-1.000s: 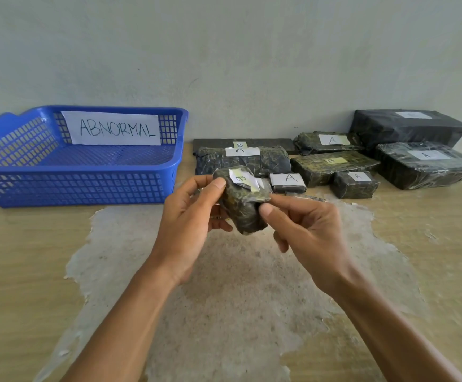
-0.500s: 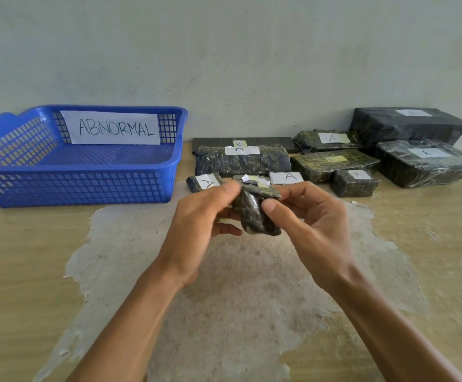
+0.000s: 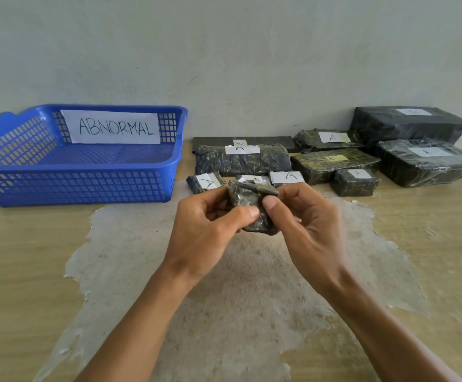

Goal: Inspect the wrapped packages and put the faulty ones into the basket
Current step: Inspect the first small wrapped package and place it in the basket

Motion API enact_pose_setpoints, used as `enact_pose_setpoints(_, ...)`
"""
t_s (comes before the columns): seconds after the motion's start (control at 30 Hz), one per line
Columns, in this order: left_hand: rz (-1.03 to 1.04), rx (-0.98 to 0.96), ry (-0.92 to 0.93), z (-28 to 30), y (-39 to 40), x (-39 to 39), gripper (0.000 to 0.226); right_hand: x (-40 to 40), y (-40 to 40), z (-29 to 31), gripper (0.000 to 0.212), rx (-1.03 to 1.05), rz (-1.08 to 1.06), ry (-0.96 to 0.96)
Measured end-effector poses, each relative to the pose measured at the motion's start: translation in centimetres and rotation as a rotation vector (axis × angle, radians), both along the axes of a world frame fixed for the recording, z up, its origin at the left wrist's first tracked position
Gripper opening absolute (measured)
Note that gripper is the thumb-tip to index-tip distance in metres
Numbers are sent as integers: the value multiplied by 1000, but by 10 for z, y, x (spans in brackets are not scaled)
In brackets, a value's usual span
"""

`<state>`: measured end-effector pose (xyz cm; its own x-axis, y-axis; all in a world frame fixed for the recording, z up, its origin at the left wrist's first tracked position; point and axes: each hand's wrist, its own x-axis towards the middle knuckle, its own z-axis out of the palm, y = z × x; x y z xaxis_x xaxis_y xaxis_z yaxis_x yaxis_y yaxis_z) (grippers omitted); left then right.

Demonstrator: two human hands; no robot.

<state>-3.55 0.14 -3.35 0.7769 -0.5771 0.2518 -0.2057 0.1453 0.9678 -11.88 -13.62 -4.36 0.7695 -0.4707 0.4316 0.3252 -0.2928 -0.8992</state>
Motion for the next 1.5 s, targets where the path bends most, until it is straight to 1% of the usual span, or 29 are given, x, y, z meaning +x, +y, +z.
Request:
enact_pose_setpoints(0.03,9,-4,1,0,0,0,24,0,0,0,9,3,-3,7)
enact_pose_setpoints(0.13,29,8,-3,-1,1,1,23,0,-2,-1,32,57,7,57)
enact_pose_setpoints(0.2,22,14,-5,0,1,1,22,0,-3,-1,42,103,40,84)
enact_pose_setpoints(0.33,-4,36,-23,-1,3,2,23,0,-3,3,32,180,89,49)
enact_pose_setpoints(0.47,-53,61,16,-1,4,3,37,0,-3,5,23,180,62,19)
enact_pose_setpoints(0.6,12,48,33,1,1,2,39,1,-2,4,12,187,53,19)
enact_pose_setpoints(0.77,91,35,20,0,-1,1,27,1,1,1,12,145,52,48)
enact_pose_setpoints(0.87,109,35,10,1,-1,2,26,0,1,2,24,139,72,71)
enact_pose_setpoints(1.0,122,41,7,1,0,2,29,-1,1,3,28,121,111,75)
enact_pose_setpoints(1.1,107,53,32,0,1,3,28,0,-1,2,28,147,109,59)
enact_pose_setpoints(1.17,49,64,55,0,2,5,28,1,-1,2,27,148,97,55)
enact_pose_setpoints(1.3,-77,89,64,0,4,4,35,1,-3,1,20,146,68,46)
enact_pose_setpoints(1.4,-72,78,56,0,3,3,27,1,-3,1,15,146,59,54)
enact_pose_setpoints(1.5,-26,54,60,1,2,1,24,1,-3,1,11,145,66,72)
